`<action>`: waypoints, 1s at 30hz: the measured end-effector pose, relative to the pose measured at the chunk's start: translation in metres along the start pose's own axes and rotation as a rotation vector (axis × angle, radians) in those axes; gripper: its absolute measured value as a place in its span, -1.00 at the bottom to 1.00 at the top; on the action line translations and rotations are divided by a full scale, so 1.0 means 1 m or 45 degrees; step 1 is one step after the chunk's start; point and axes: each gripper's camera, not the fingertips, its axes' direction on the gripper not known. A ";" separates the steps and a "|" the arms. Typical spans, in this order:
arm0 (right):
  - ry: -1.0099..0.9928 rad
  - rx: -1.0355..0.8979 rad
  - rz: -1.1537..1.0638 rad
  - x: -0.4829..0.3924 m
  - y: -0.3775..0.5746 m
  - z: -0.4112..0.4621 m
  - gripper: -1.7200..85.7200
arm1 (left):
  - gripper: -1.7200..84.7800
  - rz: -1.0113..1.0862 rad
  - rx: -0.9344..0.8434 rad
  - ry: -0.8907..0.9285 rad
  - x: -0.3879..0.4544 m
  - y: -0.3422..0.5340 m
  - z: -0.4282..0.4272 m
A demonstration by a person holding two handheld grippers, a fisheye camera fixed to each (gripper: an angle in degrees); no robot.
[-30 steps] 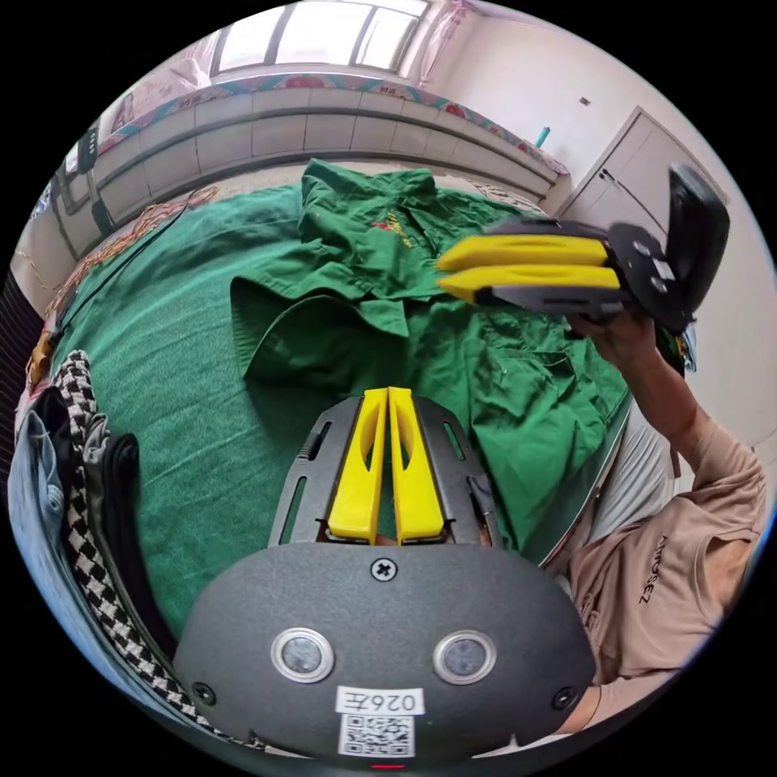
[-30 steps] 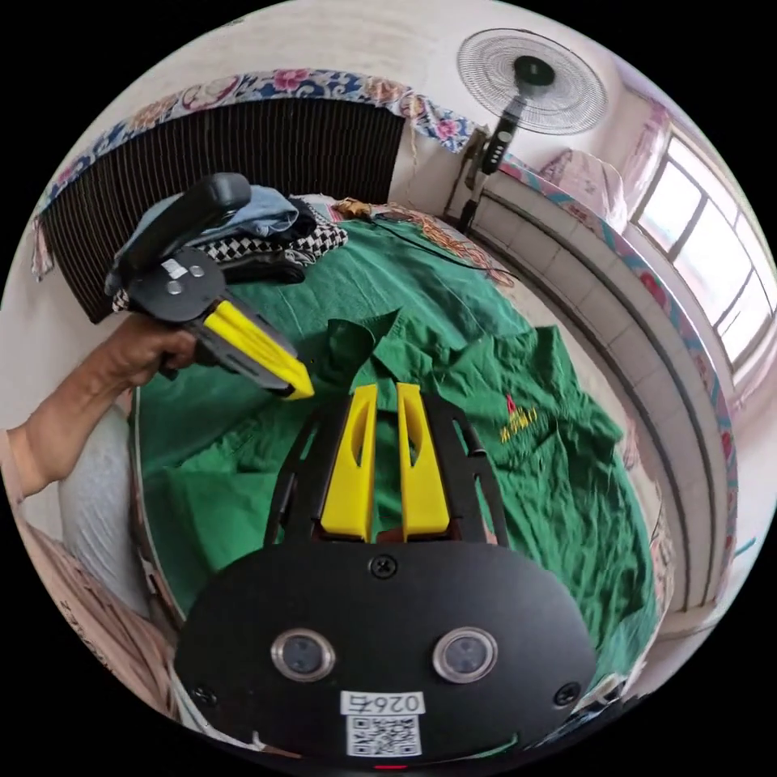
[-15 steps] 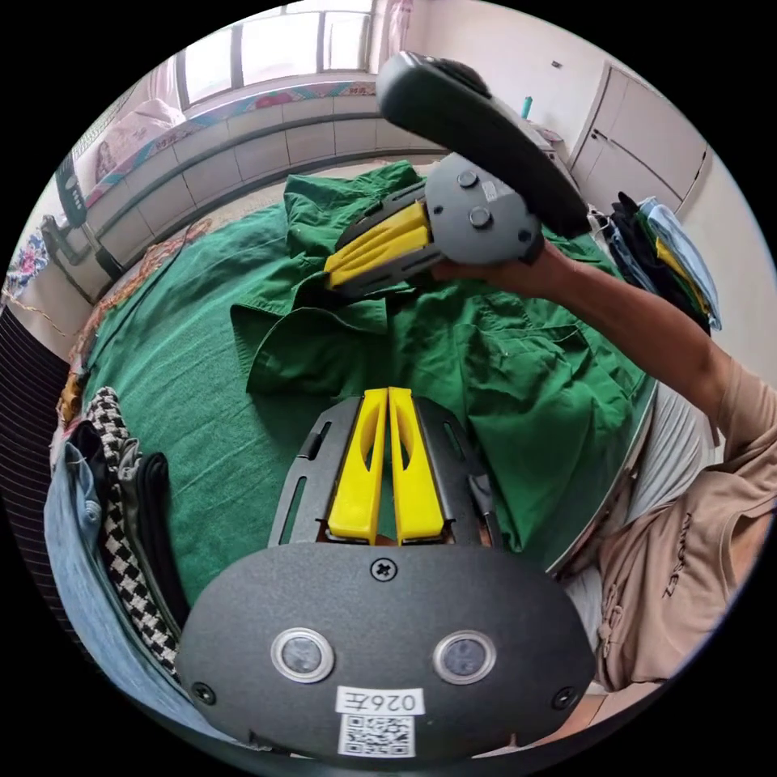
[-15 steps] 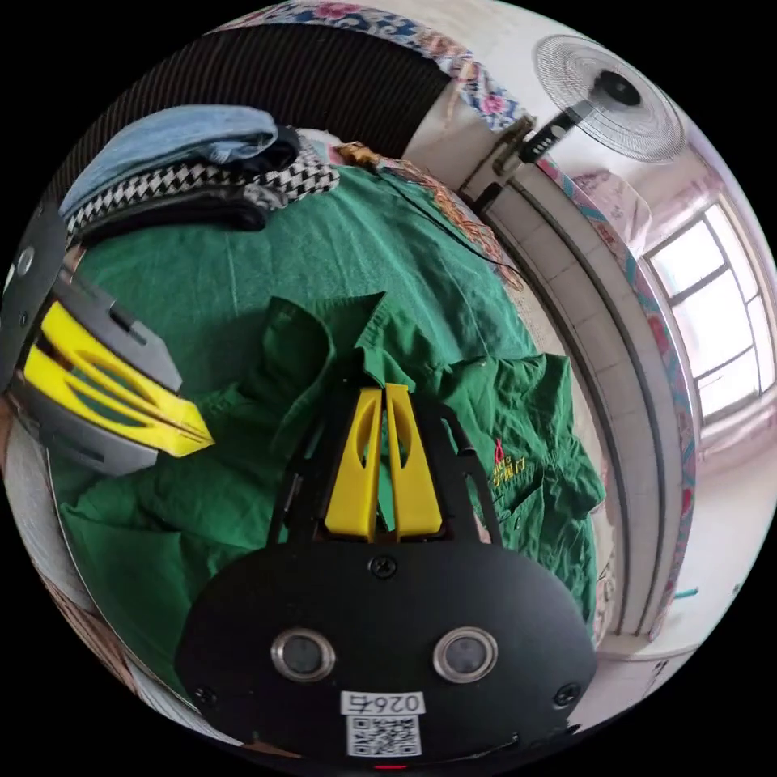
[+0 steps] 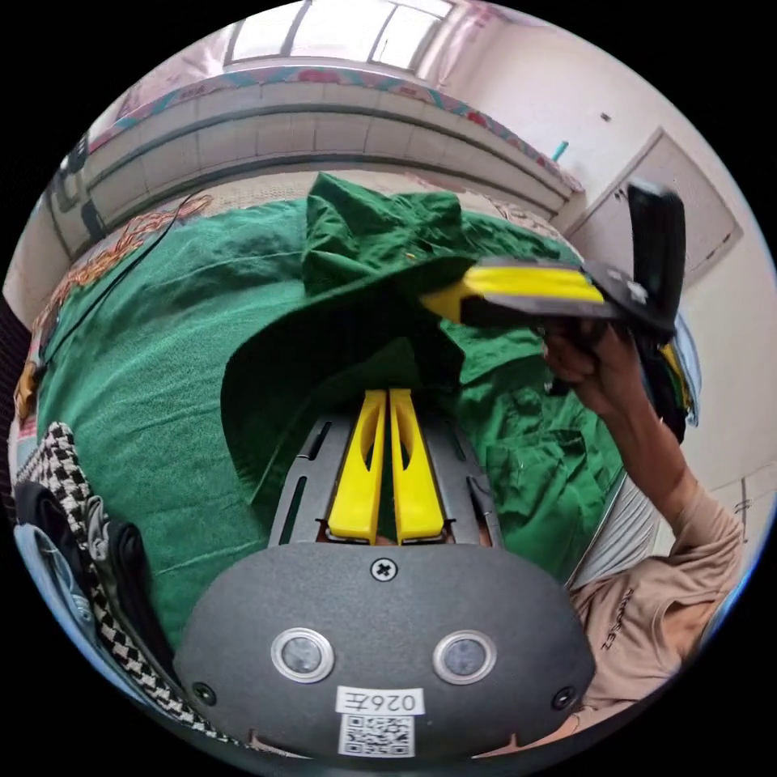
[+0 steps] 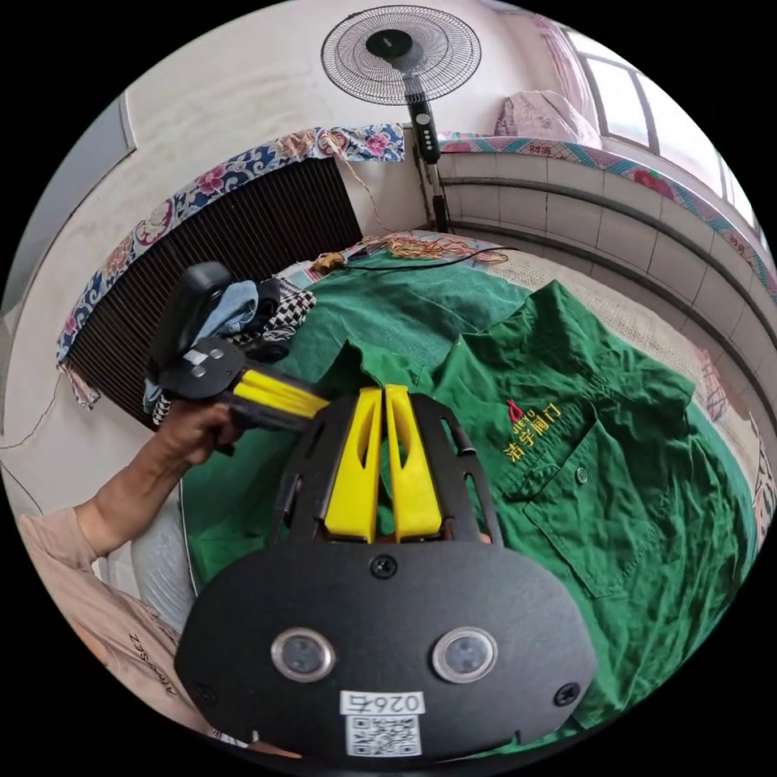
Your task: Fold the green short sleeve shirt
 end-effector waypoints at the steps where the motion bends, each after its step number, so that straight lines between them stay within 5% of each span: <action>1: -0.025 -0.001 -0.008 0.002 0.004 0.011 -1.00 | -0.98 -0.057 0.033 0.027 -0.015 0.007 0.000; 9: 0.020 -0.154 -0.156 -0.016 0.022 0.121 -0.98 | -0.98 -0.282 0.013 0.276 -0.089 0.086 0.017; 12: 0.088 -0.341 -0.244 -0.025 0.033 0.190 -0.97 | -0.98 -0.374 0.008 0.161 -0.102 0.148 -0.020; 15: 0.069 -0.270 -0.295 -0.027 0.040 0.201 -0.93 | -0.98 -0.464 0.157 -0.067 -0.090 0.208 -0.073; 19: -0.084 -0.111 -0.217 -0.005 0.055 0.212 -0.92 | -0.98 -0.157 0.337 -0.196 0.002 0.226 -0.088; 22: -0.165 -0.204 -0.154 0.008 0.070 0.258 -0.93 | -0.98 0.206 0.211 -0.363 0.067 0.222 -0.039; 24: -0.182 -0.293 -0.168 0.009 0.082 0.279 -0.94 | -0.98 0.080 -0.043 -0.558 0.061 0.226 0.000; 30: -0.066 -0.013 0.028 0.078 0.141 0.226 -0.98 | -0.97 -0.067 0.300 -0.377 0.070 0.289 -0.088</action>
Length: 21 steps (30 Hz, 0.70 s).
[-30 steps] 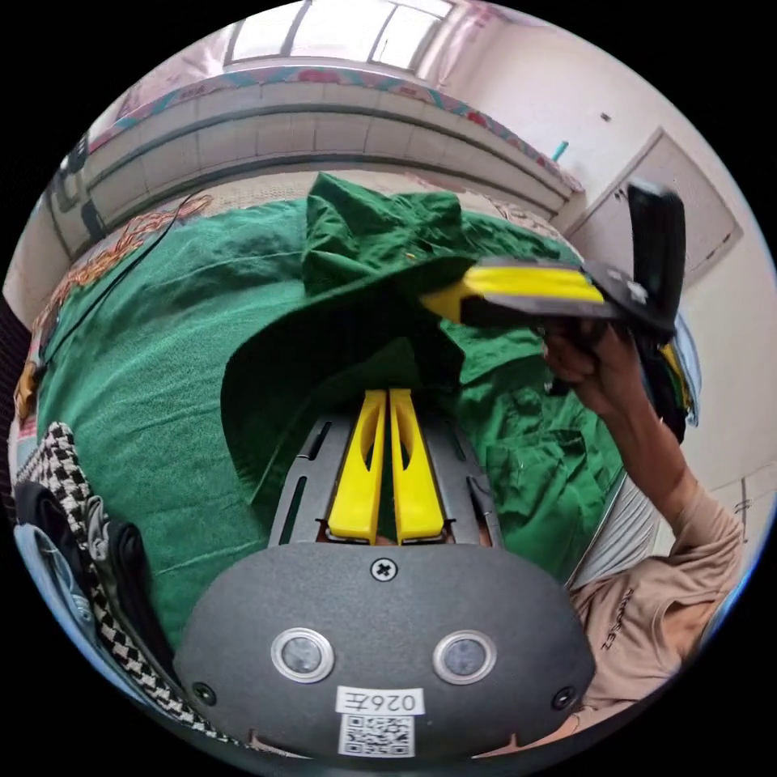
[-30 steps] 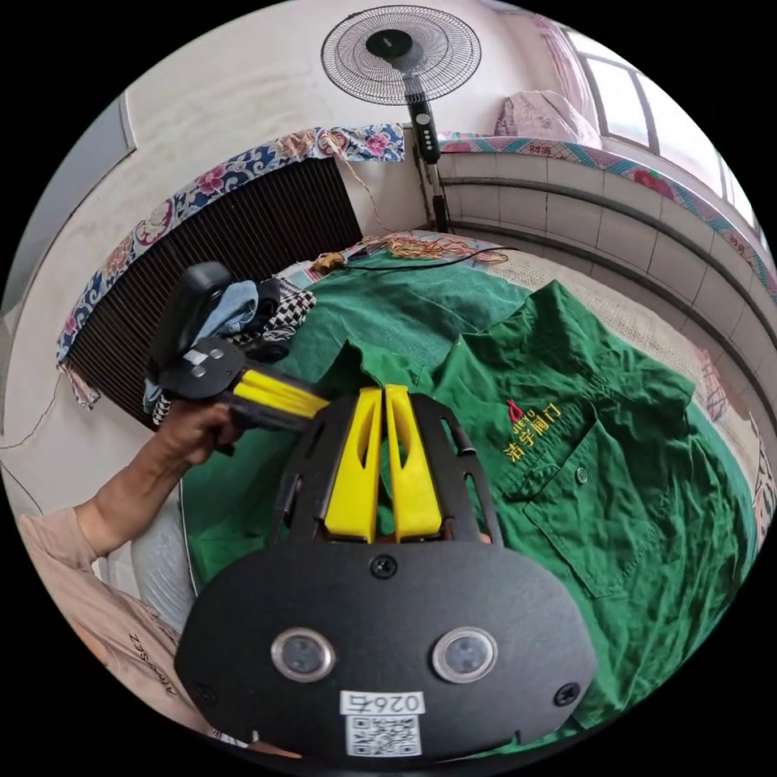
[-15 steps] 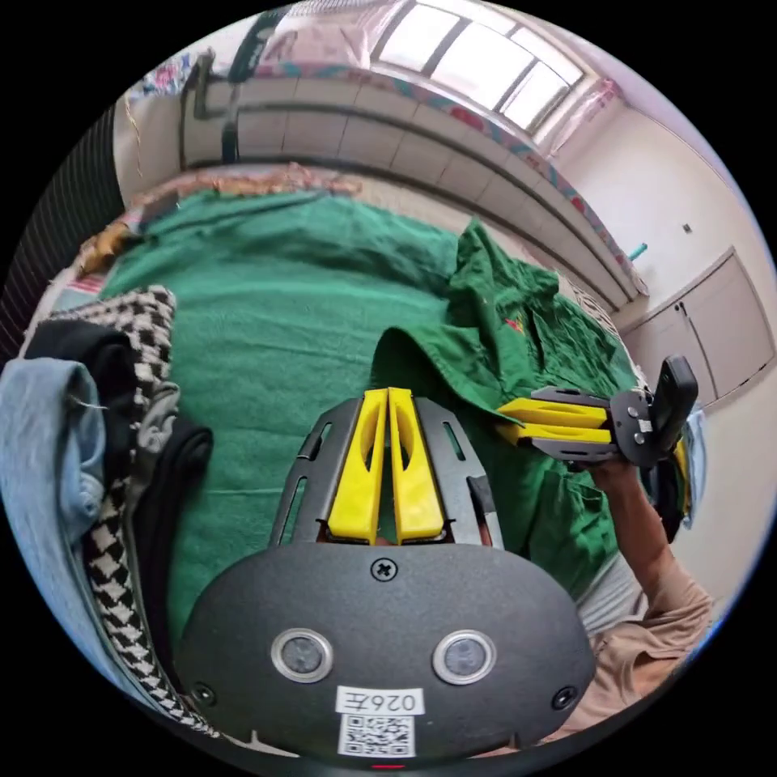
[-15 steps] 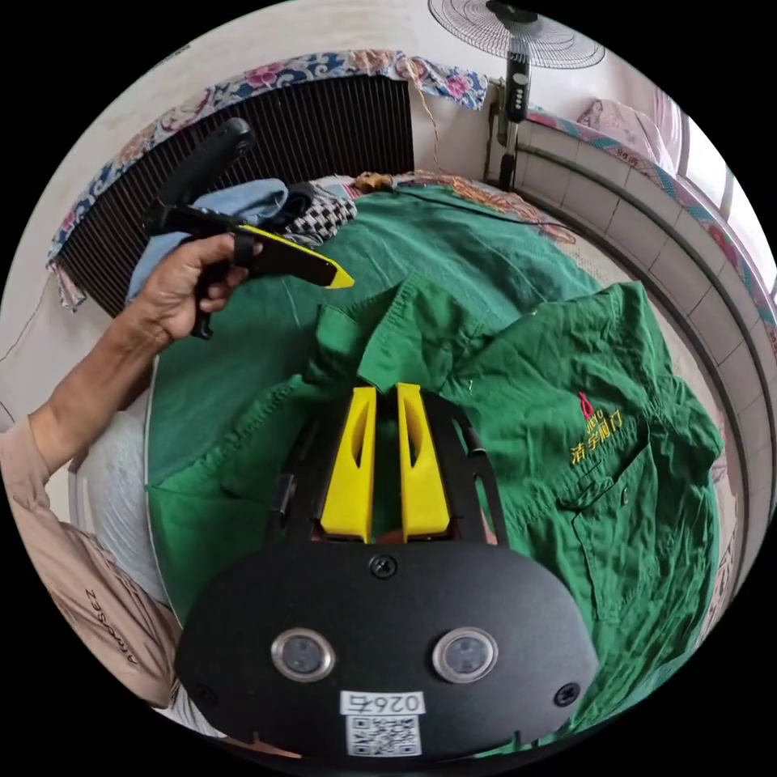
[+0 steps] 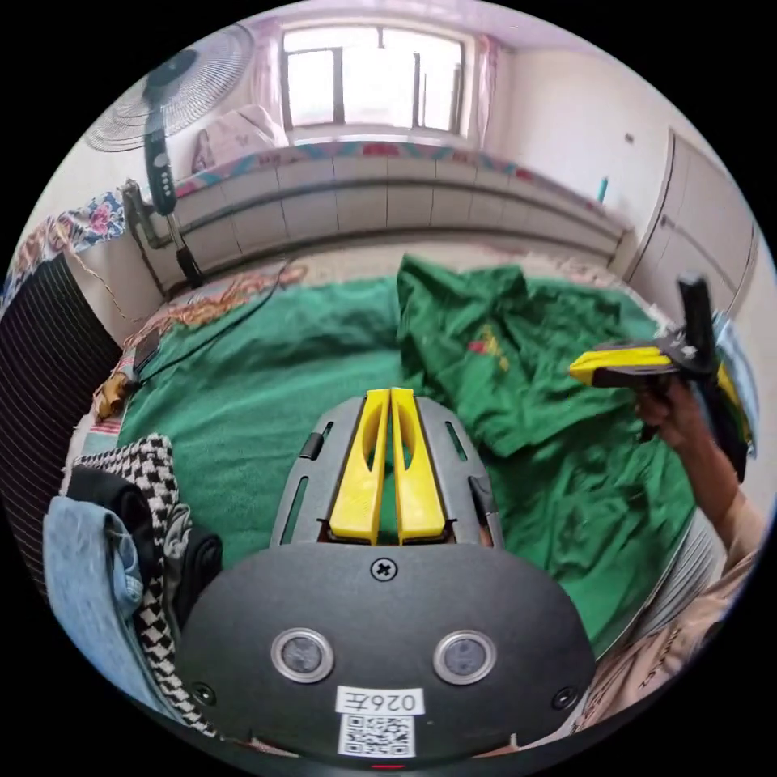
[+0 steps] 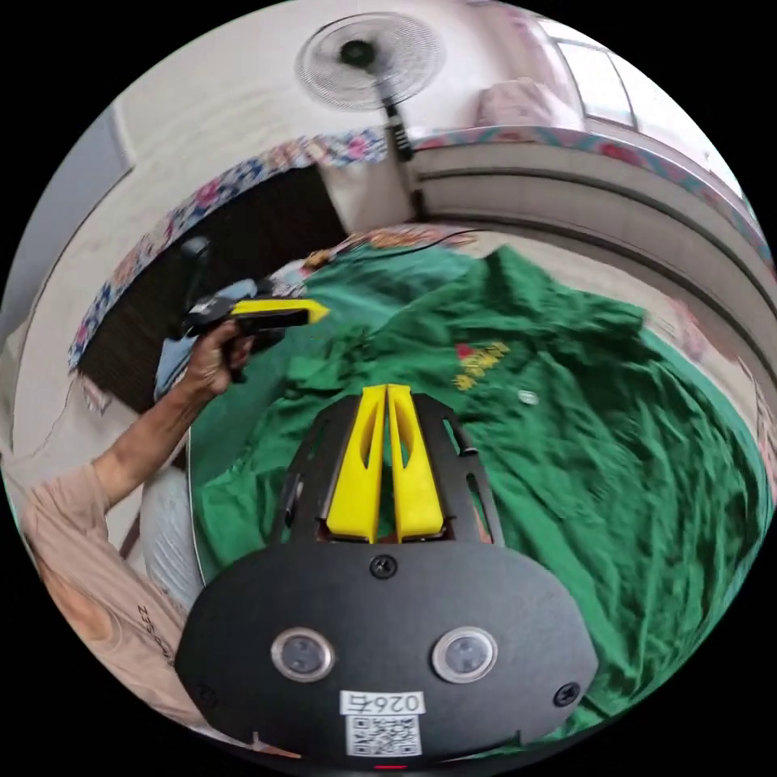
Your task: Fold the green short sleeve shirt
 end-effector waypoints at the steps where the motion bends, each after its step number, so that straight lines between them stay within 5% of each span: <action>1: 0.042 0.059 0.116 0.033 0.011 -0.013 -0.97 | -0.97 -0.044 0.112 0.078 -0.006 -0.002 -0.020; 4: 0.064 0.163 0.387 0.119 0.034 -0.031 -0.95 | -0.95 -0.051 0.262 0.392 -0.015 -0.035 -0.027; 8: 0.039 0.263 0.601 0.212 0.046 -0.018 -0.87 | -0.75 -0.037 0.186 0.717 -0.011 -0.100 0.042; 15: -0.049 0.313 0.805 0.310 0.022 0.071 -0.81 | -0.56 -0.200 0.014 0.643 0.000 -0.134 0.149; 18: -0.126 0.248 0.892 0.336 0.009 0.131 -0.78 | -0.59 -0.251 -0.138 0.734 0.005 -0.126 0.194; 21: -0.204 0.199 0.964 0.349 0.001 0.181 -0.83 | -0.86 -0.227 -0.421 0.835 0.022 -0.107 0.234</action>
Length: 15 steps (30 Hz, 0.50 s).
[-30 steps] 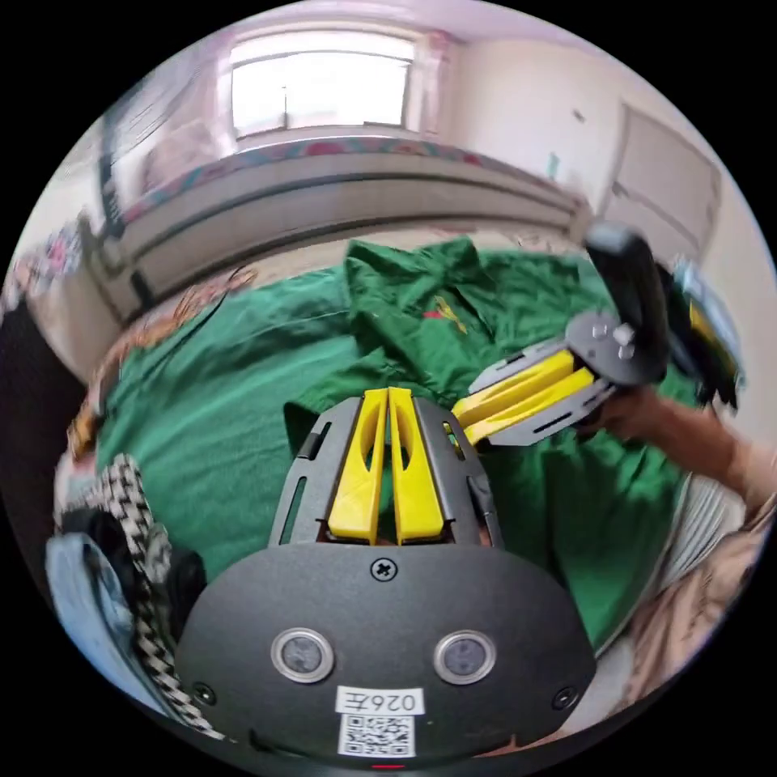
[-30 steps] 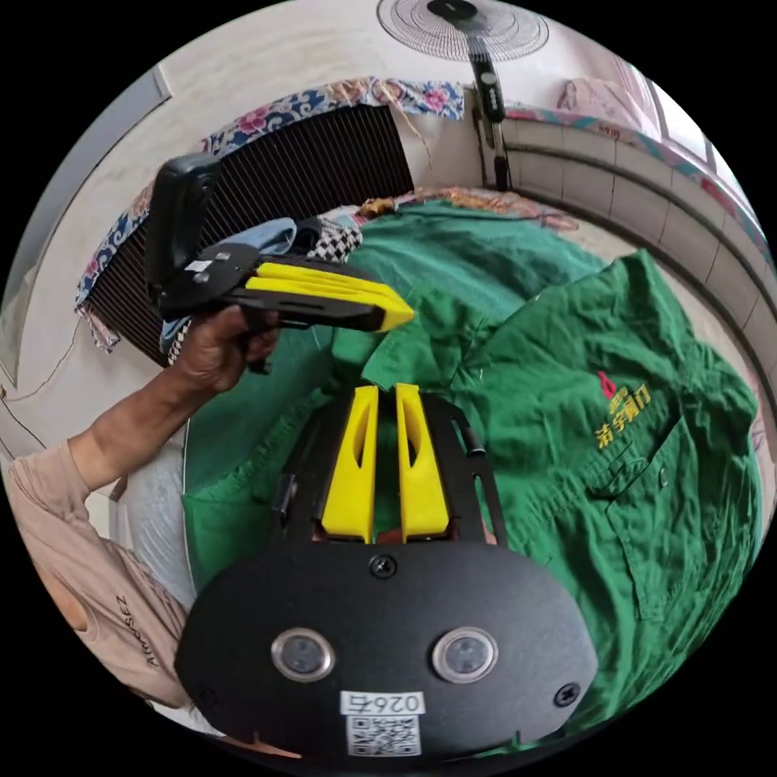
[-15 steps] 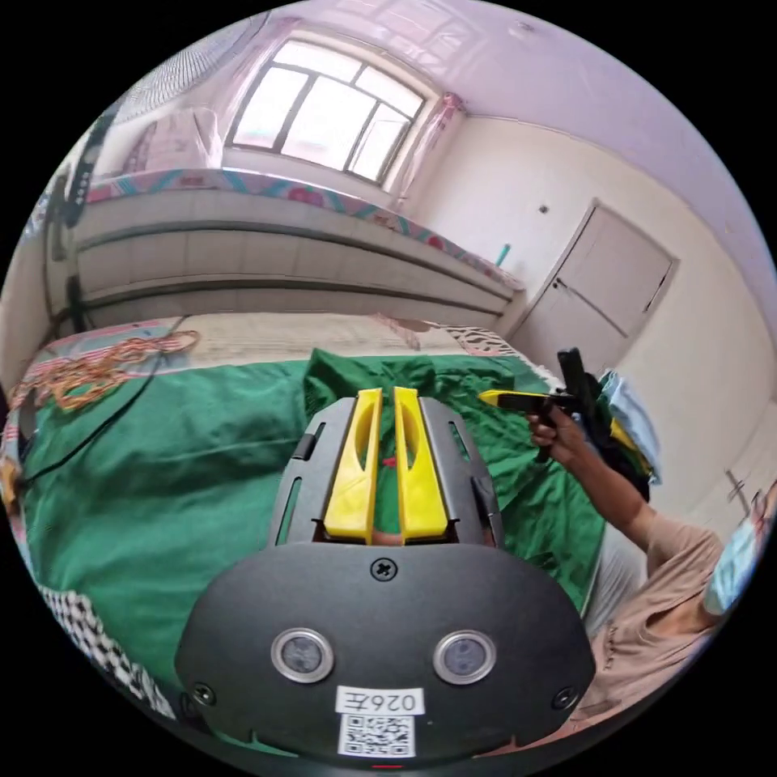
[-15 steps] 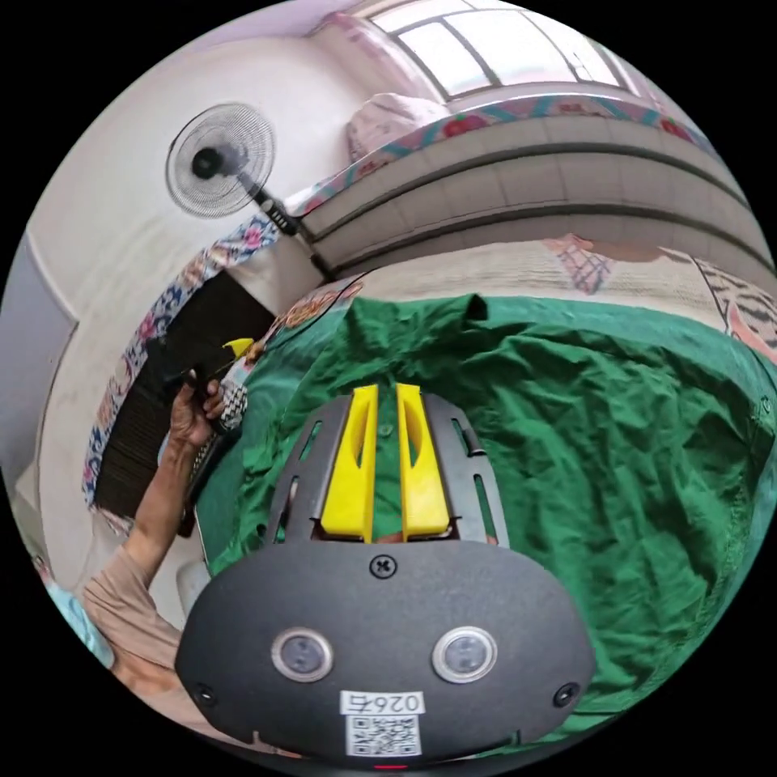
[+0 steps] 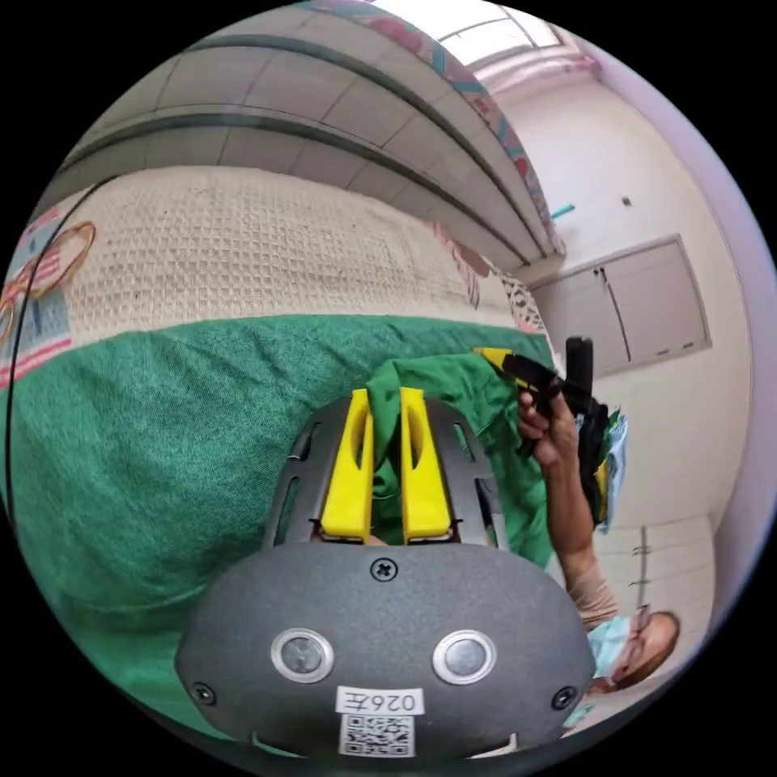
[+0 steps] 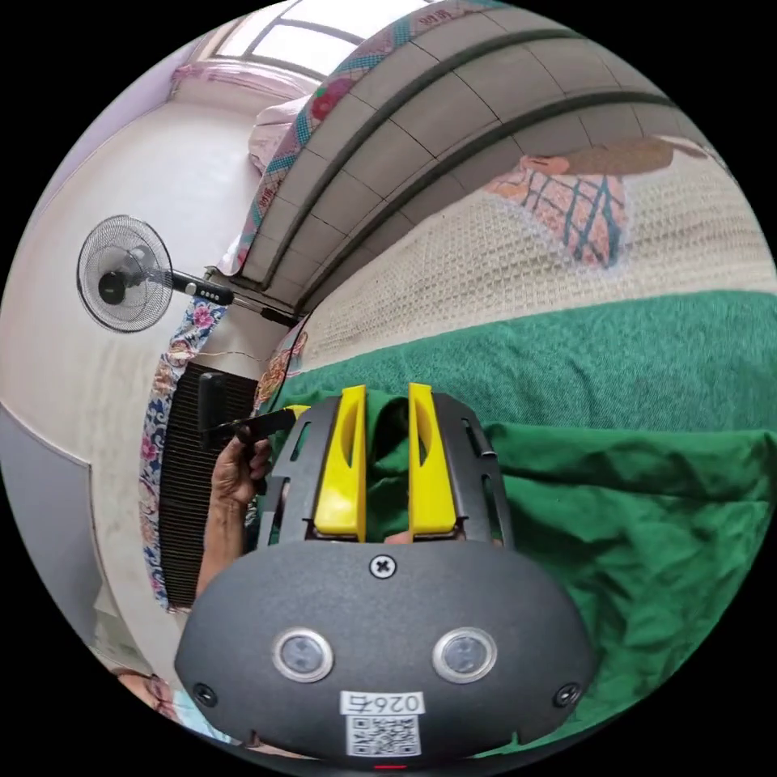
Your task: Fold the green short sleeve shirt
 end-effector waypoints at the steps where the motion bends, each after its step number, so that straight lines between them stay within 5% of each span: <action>1: 0.047 0.012 -0.041 -0.004 -0.002 0.009 -0.86 | -0.90 0.076 0.006 -0.045 0.011 0.012 0.005; 6: 0.223 0.324 -0.670 -0.082 0.050 -0.002 -0.92 | -0.89 0.832 0.466 -0.241 0.129 0.144 -0.052; 8: 0.614 0.288 -1.266 -0.139 0.120 0.006 -0.90 | -0.84 1.103 0.580 -0.547 0.176 0.248 -0.065; 10: 0.887 0.116 -1.466 -0.145 0.163 0.026 -0.83 | -0.83 1.100 0.629 -0.798 0.183 0.304 -0.066; 12: 0.925 0.026 -1.438 -0.131 0.187 0.028 -0.74 | -0.85 0.996 0.515 -0.819 0.169 0.326 -0.070; 15: 0.669 0.049 -1.148 -0.098 0.185 -0.001 -0.77 | -0.87 0.788 0.590 -0.554 0.133 0.340 -0.099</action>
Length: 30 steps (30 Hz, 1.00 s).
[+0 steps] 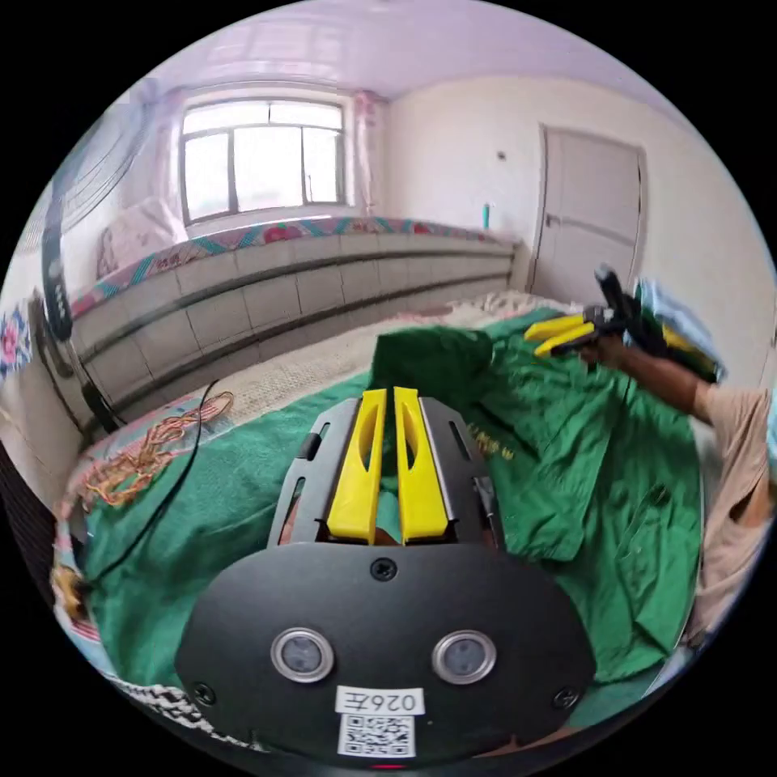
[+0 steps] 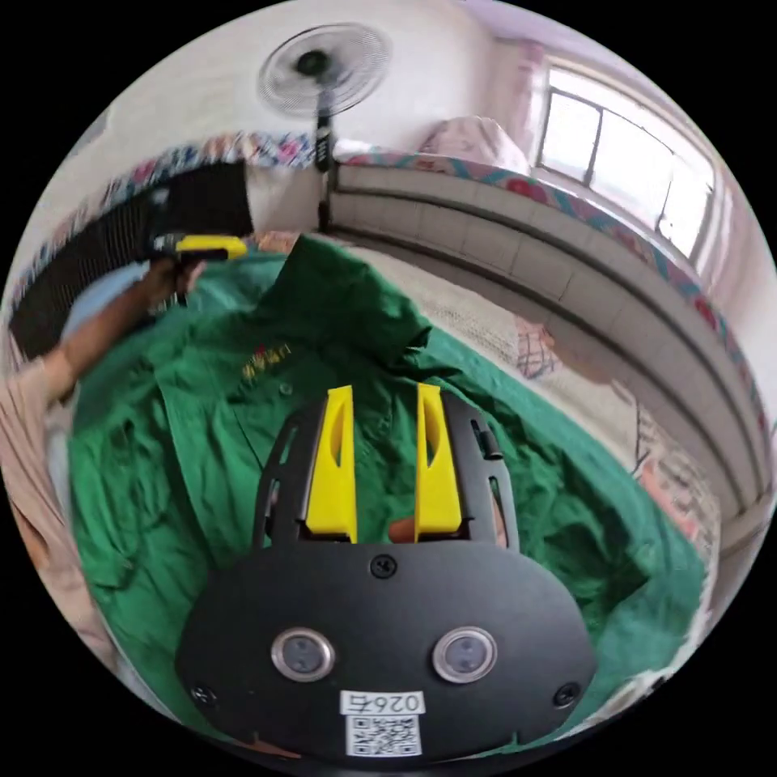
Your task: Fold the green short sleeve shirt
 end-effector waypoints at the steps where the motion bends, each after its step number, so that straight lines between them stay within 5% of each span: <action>1: -0.079 0.045 0.157 0.023 0.005 -0.002 -0.78 | -0.83 -0.098 0.080 0.030 -0.015 0.002 -0.004; 7: -0.385 0.143 0.777 0.132 -0.023 0.068 -0.69 | -0.60 -0.611 0.022 0.220 -0.084 -0.035 0.088; 10: -0.645 0.078 0.968 0.156 -0.048 0.147 -0.77 | -0.92 -0.723 -0.100 0.513 -0.082 -0.041 0.163; 13: -0.867 0.026 0.811 0.145 -0.076 0.193 -0.91 | -0.95 -0.330 -0.106 0.391 -0.018 -0.059 0.167; 16: -0.564 0.205 0.275 0.093 -0.090 0.130 -0.85 | -0.91 0.354 -0.053 0.230 0.087 -0.041 0.107; 18: -0.362 0.110 -0.031 0.056 -0.081 0.105 -0.73 | -0.86 0.488 -0.030 0.149 0.116 -0.006 0.072; 21: -0.317 -0.025 -0.131 0.041 -0.048 0.093 -0.73 | -0.81 0.280 0.031 0.247 0.077 0.034 0.039; 25: -0.500 0.008 0.286 0.098 -0.034 0.111 -0.68 | -0.68 -0.191 0.165 0.424 -0.006 0.060 0.068; 28: -0.717 0.039 0.529 0.130 -0.045 0.148 -0.62 | -0.57 -0.260 -0.010 0.490 -0.006 0.036 0.147; 30: -0.740 -0.004 0.598 0.135 -0.059 0.176 -0.69 | -0.66 -0.255 -0.168 0.454 0.005 0.015 0.204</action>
